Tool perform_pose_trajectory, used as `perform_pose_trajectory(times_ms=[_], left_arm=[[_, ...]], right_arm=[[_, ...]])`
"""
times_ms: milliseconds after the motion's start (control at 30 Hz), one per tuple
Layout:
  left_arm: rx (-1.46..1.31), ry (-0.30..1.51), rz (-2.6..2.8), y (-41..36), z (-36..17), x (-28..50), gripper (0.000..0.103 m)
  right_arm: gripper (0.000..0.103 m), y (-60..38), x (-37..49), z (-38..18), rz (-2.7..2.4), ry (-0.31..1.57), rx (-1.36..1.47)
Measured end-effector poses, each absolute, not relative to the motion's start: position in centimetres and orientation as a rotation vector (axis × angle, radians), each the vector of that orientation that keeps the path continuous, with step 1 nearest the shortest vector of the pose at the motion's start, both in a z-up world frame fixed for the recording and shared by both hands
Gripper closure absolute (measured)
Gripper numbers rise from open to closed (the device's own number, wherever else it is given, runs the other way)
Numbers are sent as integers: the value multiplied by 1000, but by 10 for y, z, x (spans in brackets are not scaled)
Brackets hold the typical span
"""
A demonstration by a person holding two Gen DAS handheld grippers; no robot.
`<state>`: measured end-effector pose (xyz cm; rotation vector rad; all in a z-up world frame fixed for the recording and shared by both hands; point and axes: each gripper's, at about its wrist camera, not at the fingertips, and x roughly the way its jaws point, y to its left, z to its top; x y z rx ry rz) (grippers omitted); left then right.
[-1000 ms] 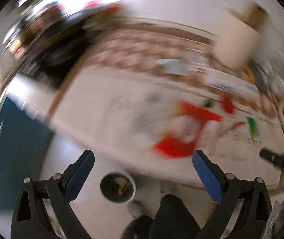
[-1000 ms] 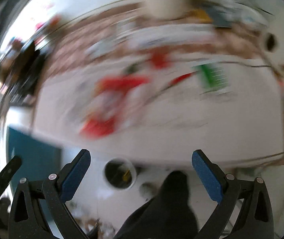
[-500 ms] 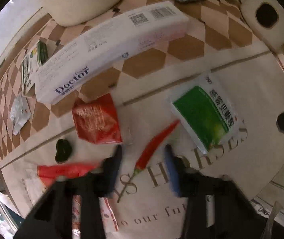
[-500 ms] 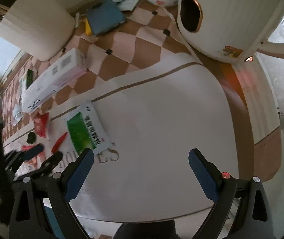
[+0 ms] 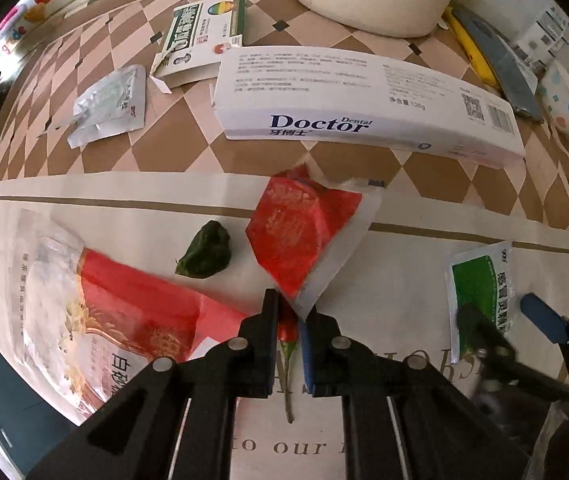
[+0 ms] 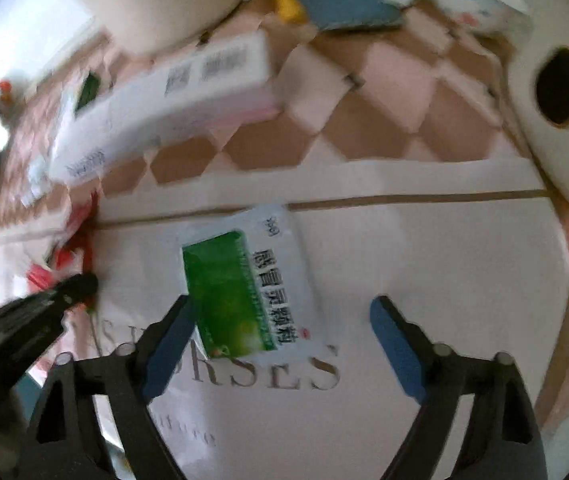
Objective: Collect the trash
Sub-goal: 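Grasp the red chili with the left tool while the right tool grasps the green sachet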
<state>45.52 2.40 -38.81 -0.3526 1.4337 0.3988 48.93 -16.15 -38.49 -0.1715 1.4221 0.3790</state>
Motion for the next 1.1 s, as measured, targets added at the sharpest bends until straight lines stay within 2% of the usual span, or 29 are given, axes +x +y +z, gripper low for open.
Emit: perform_pose_trajectory(times_ms=[67,133,167,200,367,733,933,1100], left_arm=[[-347,1433,407,18,-388,452,95],[-347,1431,425,10,-386,447,95],[-352,1425,429,10,-383,447,95],[-354,1420,433,-2,-382,443,95],[-366,1348,432,-3,-340,419,95],[-410,1100,382,14,-243,363,96],[-471,982,396,37,-201,283,96],[-518,948,461,67,-198,192,96]], right_arm=[[21,-147,481,-389,366,1365,-256],[45,-143,475,-388,355,1302,-292],[78,-142,472,-386,360,1263,-296],[99,-143,471,-385,359,1253,-296],[101,-156,470,-381,379,1263,-210],[101,-177,442,-294,435,1169,-82],[101,-167,385,-242,499,1111,-46],[101,-143,315,-226,586,1106,-64]])
